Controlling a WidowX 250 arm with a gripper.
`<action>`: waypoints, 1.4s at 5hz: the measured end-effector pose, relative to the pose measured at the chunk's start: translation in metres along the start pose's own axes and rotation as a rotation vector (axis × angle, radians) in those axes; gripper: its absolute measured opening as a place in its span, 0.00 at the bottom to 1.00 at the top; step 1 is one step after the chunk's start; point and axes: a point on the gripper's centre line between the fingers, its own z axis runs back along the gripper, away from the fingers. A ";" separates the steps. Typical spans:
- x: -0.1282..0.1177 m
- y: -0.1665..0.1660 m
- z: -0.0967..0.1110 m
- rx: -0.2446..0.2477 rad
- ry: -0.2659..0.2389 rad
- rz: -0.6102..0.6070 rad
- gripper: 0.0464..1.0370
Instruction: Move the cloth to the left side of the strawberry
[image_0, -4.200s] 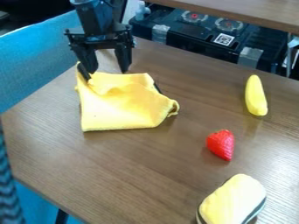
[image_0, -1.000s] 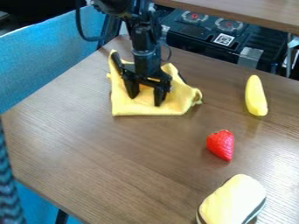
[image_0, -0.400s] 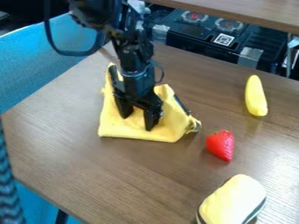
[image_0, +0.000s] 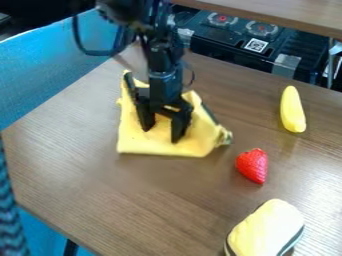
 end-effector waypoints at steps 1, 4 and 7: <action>0.031 0.003 -0.003 -0.001 -0.012 0.057 0.96; 0.080 0.005 0.000 -0.018 -0.036 0.143 0.96; 0.024 0.008 -0.002 -0.007 -0.008 0.057 0.96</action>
